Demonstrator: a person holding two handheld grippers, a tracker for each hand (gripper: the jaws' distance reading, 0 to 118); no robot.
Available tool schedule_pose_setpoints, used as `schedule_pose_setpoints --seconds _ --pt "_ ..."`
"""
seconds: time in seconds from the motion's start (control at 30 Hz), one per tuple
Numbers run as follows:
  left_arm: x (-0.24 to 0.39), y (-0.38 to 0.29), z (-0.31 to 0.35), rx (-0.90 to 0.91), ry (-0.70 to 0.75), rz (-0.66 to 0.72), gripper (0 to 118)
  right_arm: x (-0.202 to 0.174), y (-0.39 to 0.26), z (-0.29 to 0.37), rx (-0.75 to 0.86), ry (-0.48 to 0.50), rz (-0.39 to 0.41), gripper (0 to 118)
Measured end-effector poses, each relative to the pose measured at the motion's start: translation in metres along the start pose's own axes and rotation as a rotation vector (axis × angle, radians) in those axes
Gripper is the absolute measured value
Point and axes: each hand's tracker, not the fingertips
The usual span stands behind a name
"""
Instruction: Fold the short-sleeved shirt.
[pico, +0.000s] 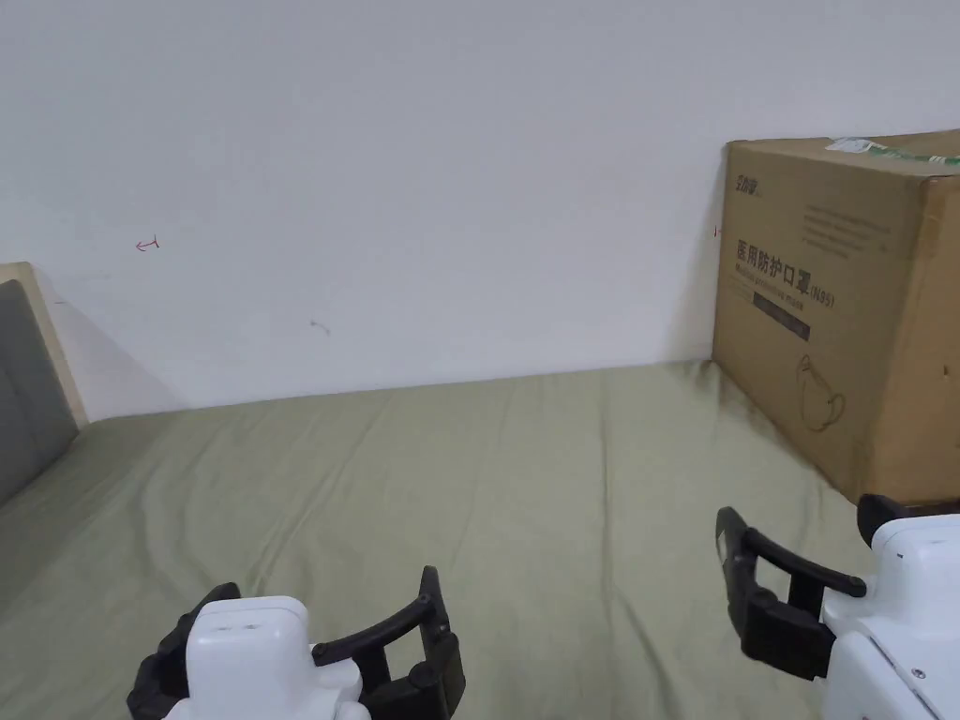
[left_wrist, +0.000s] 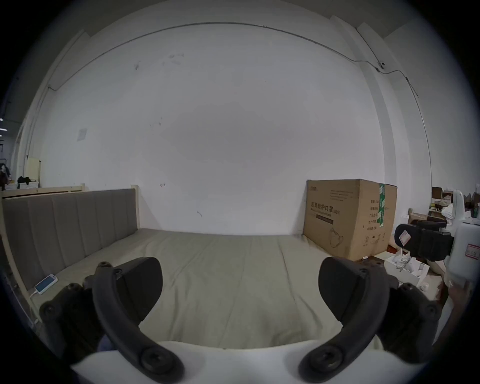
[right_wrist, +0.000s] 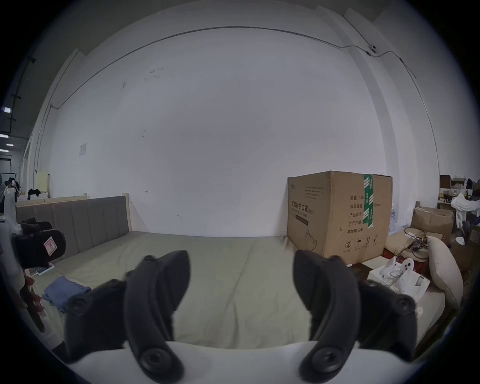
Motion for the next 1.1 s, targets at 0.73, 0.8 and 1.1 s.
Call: schedule_pose_setpoints --seconds 0.73,0.8,1.1 --pt "-0.001 0.016 -0.001 -0.04 0.004 0.003 118 -0.014 0.008 0.004 0.019 0.007 0.031 118" --pt "-0.002 0.018 -0.001 -0.038 -0.005 0.027 118 -0.017 0.008 0.006 0.021 0.01 0.028 118" --pt "0.005 0.021 -0.001 -0.036 0.007 -0.008 118 -0.024 0.009 0.006 0.013 0.035 0.035 118"
